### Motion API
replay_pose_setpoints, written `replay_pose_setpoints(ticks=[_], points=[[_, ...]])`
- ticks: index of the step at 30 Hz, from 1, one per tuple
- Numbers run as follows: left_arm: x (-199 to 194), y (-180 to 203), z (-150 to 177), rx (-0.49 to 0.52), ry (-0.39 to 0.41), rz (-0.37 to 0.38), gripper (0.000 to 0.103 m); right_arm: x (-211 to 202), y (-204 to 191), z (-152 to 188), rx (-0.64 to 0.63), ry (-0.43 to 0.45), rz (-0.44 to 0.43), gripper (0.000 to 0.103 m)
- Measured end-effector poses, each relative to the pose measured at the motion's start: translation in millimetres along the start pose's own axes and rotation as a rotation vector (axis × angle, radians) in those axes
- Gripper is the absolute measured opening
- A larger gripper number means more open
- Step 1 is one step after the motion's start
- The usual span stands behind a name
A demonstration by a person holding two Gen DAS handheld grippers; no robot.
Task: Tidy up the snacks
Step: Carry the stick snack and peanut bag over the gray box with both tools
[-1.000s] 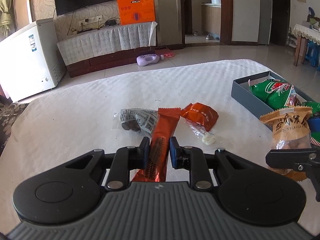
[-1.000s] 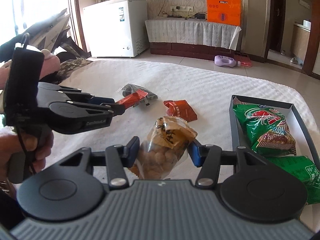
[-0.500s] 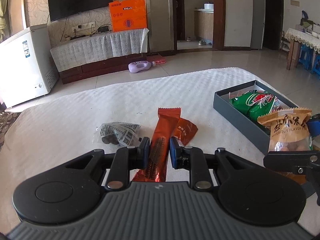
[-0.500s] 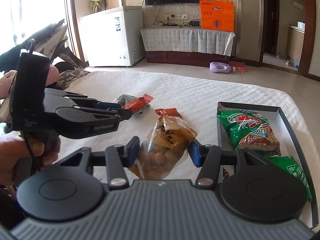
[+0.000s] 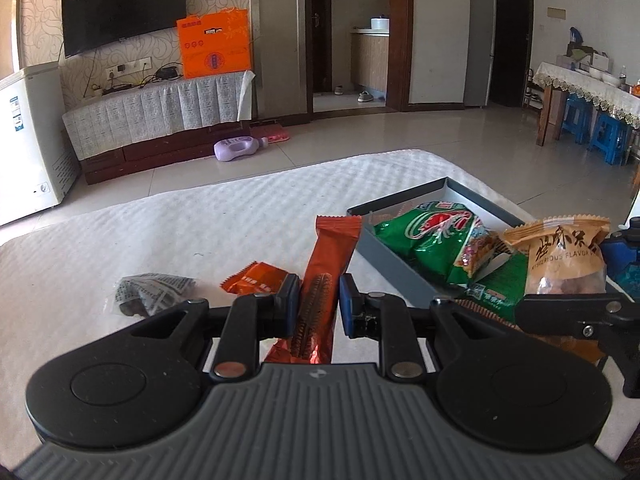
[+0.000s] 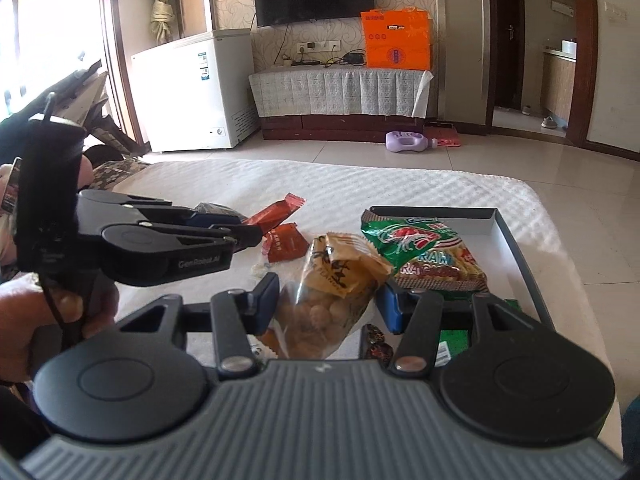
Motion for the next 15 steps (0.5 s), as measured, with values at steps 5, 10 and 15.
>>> replay_pose_setpoints(ticks=[5, 10, 15], points=[[5.2, 37.3, -11.4, 0.01, 0.022, 0.067, 0.025, -11.1, 26.9, 4.2, 0.03, 0.004, 0.051, 0.055], [13.0, 77.2, -20.6, 0.03, 0.036, 0.134, 0.025, -20.5, 48.7, 9.7, 0.057, 0.002, 0.094, 0.055], [27.1, 104.6, -23.7, 0.036, 0.024, 0.18, 0.025, -21.2, 61.0, 13.0, 0.071, -0.007, 0.112, 0.055]])
Point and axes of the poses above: each gripper's, at about its wrist camera, not at the fingertips, and x roughly the way its jaws point, y to its right, z to its underside, the point moved 6 cm from there along x, roughly the way its jaws point, and after that the axes turned 5 degrees about x, right-handed, at the moved point
